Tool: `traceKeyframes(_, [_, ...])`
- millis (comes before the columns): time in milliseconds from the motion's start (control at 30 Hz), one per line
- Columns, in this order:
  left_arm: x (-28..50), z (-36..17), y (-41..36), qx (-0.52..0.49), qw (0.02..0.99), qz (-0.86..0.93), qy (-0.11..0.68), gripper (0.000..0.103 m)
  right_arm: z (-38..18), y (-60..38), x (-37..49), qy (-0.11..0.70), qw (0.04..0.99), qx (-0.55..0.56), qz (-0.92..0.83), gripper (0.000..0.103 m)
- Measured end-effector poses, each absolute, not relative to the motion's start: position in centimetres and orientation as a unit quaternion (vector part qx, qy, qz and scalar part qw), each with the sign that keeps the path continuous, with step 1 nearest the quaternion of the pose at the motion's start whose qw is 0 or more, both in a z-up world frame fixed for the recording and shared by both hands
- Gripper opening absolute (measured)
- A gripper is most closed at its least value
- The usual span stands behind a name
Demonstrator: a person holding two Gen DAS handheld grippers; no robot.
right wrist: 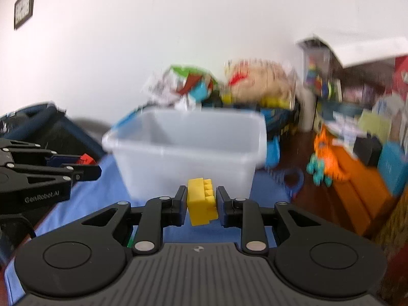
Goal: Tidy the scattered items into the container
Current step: 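Carry the red cube and yellow brick over the bin and release both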
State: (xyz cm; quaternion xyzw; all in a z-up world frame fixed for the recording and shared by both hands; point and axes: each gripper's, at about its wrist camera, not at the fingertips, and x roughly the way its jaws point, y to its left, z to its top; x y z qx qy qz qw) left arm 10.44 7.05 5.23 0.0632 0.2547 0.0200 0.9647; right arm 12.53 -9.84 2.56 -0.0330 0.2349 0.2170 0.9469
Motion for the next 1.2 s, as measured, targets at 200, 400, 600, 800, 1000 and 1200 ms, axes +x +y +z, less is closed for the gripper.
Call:
traceKeyframes(200, [13.8, 7.2, 7.5, 0.067, 0.974, 0.034, 0.216, 0.022, 4.4, -8.9, 15.8, 0.204, 0.956, -0.016, 0.209, 0.027])
traceKeyframes(400, [18.4, 6.5, 8.2, 0.058, 0.973, 0.043, 0.218, 0.022, 4.0, -7.9, 19.3, 0.206, 0.958, -0.010, 0.197, 0.027])
traceKeyframes(600, [21.8, 4.3, 8.8, 0.069, 0.966, 0.043, 0.246, 0.023, 2.4, -6.8, 22.5, 0.226, 0.957, -0.010, 0.182, 0.027])
traceKeyframes(800, [23.8, 2.6, 9.5, 0.059, 0.960, 0.050, 0.271, 0.031, 0.8, -6.1, 24.9, 0.265, 0.949, -0.002, 0.172, 0.029])
traceKeyframes(1000, [23.5, 2.5, 9.8, 0.043, 0.961, 0.057, 0.265, 0.059, 0.4, -6.5, 25.0, 0.275, 0.948, 0.007, 0.158, 0.048])
traceKeyframes(1200, [21.6, 4.0, 9.5, 0.041, 0.966, 0.049, 0.249, 0.060, 1.4, -7.0, 24.0, 0.264, 0.951, 0.013, 0.159, 0.050])
